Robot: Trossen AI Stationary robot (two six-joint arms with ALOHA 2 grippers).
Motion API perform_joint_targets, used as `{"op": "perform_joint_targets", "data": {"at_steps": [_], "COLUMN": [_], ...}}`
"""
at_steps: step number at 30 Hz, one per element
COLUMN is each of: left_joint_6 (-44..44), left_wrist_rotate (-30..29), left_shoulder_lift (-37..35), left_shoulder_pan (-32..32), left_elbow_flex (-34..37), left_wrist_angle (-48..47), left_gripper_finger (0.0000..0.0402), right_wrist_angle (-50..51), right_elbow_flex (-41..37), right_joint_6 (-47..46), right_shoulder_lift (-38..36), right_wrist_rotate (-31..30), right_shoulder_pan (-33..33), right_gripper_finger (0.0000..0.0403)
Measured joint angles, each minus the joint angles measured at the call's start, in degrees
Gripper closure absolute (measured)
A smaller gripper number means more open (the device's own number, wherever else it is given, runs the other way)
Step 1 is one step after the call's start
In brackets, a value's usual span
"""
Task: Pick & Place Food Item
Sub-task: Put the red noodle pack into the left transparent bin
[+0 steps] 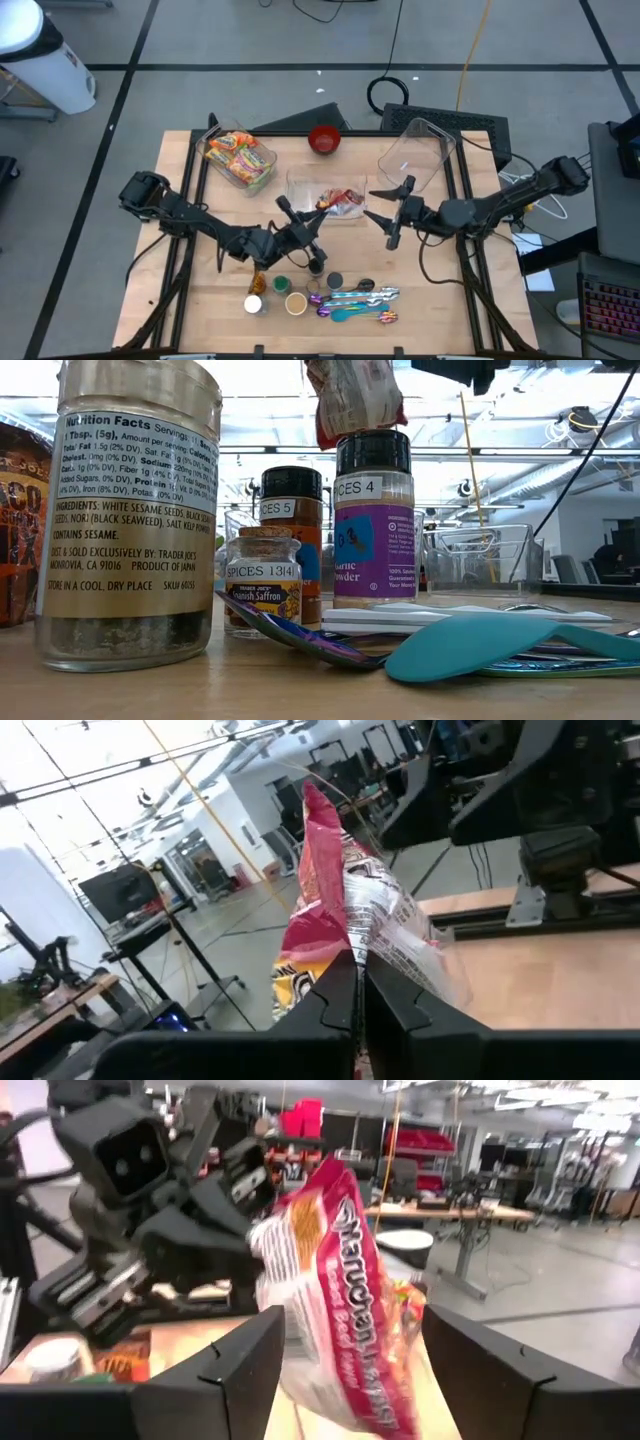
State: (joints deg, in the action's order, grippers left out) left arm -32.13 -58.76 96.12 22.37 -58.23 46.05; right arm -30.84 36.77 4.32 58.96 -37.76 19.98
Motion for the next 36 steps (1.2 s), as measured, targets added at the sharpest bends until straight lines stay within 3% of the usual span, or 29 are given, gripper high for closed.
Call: {"op": "perform_joint_targets", "data": {"at_steps": [8,18,20,25,32,36], "left_joint_6": [12.0,20.4,20.9,18.3,6.8,7.5], "left_wrist_rotate": [4.0,5.3,3.0,-9.7,-25.9,-28.1], "left_shoulder_lift": [-7.6,-24.9,-28.1,-34.4,-39.4,-41.3], "left_shoulder_pan": [-0.9,-4.4,-5.5,-6.5,-8.3,-12.6], "left_elbow_flex": [3.3,20.5,23.8,29.7,33.9,37.1], "left_wrist_angle": [-12.5,-11.8,-11.6,-11.5,-11.5,-13.5], "left_gripper_finger": [0.0394,0.0398,0.0396,0.0398,0.0397,0.0399], "right_wrist_angle": [5.6,5.6,5.6,5.5,5.5,5.5], "right_elbow_flex": [0.0,0.0,0.0,0.0,0.0,0.0], "right_joint_6": [-3.7,-3.7,-3.7,-4.1,-4.1,-4.1], "right_shoulder_lift": [-0.8,-0.8,-0.8,-0.8,-0.8,-0.8], "right_wrist_rotate": [0.0,0.0,0.0,0.0,0.0,0.0], "right_shoulder_pan": [0.1,0.1,0.1,0.1,0.0,0.0], "right_gripper_finger": [0.0189,0.0191,0.0191,0.0191,0.0191,0.0190]}}
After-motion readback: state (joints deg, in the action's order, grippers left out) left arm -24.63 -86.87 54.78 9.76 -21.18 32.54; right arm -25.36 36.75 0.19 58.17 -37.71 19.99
